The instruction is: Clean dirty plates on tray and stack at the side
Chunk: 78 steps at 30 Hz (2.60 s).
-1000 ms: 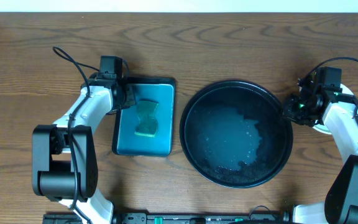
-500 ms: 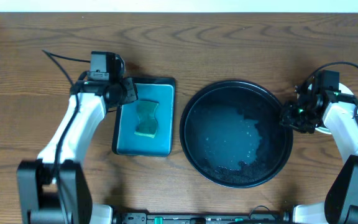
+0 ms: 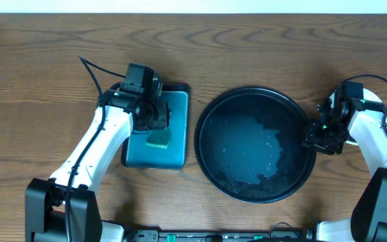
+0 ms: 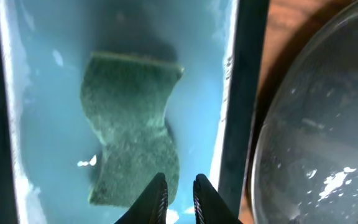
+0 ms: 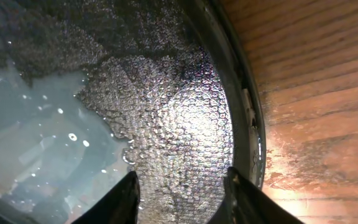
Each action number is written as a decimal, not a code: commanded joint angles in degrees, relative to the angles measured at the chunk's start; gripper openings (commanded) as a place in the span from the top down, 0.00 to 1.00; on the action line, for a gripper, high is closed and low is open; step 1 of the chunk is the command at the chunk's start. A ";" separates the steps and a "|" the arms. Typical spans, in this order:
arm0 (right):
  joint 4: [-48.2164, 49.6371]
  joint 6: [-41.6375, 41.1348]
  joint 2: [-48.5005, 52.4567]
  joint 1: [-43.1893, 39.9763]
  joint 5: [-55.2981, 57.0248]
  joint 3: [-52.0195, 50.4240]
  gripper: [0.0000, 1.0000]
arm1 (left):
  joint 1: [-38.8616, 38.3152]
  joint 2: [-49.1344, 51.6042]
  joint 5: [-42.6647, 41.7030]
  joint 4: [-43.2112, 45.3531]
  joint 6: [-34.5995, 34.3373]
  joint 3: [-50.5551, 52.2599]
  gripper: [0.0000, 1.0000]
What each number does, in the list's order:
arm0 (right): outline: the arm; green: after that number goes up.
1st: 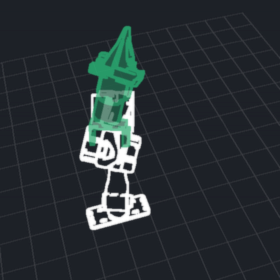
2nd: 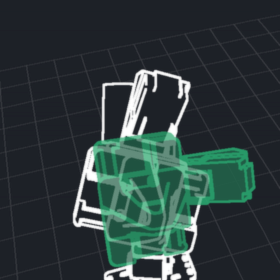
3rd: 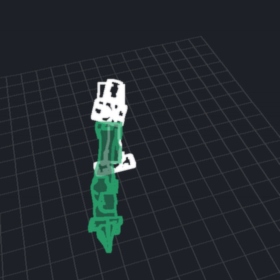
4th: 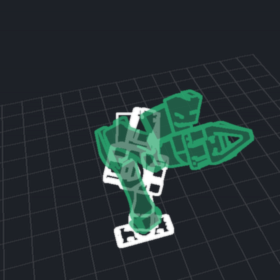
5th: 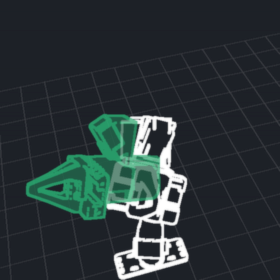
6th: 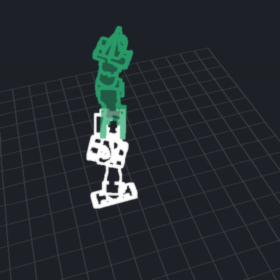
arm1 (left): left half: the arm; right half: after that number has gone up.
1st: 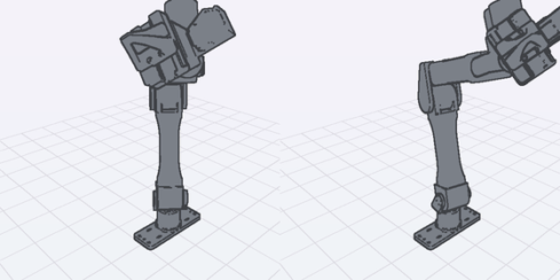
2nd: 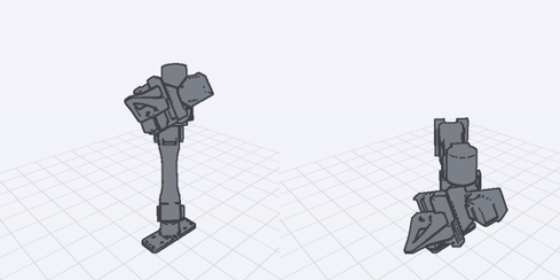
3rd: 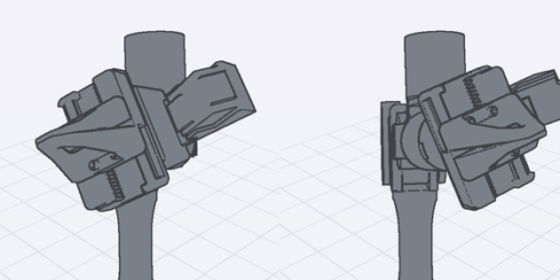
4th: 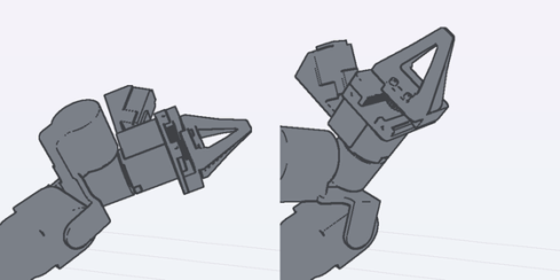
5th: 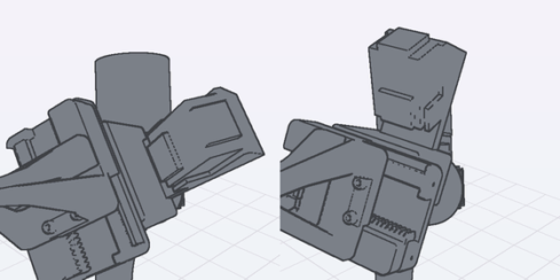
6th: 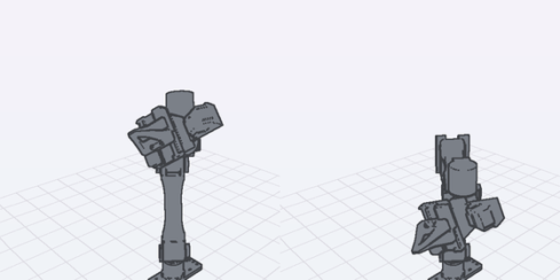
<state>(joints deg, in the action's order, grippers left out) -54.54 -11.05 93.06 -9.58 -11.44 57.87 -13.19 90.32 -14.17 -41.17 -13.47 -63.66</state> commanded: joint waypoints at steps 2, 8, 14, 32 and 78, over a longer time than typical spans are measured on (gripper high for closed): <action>0.09 -1.33 0.39 0.98 3.93 -2.40 0.55 | -0.28 0.28 3.52 -2.36 0.13 0.44 0.83; 3.02 -2.71 0.39 1.07 3.85 -6.93 0.48 | -0.28 0.28 3.50 -2.54 0.11 0.44 0.83; 6.97 -3.69 0.39 1.07 -1.44 -9.05 0.59 | -0.28 0.28 3.50 -2.54 0.13 0.44 0.83; 12.72 -4.79 0.39 1.05 -9.92 -9.05 0.59 | -0.28 0.28 3.50 -2.54 0.11 0.44 0.83; 10.12 -17.79 0.39 3.06 -6.51 -16.55 0.54 | -0.28 0.28 3.50 -3.39 0.11 0.44 0.83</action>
<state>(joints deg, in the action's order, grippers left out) -48.71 -26.63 91.11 -7.62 -10.28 43.16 -13.34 90.32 -11.60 -44.47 -13.47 -63.61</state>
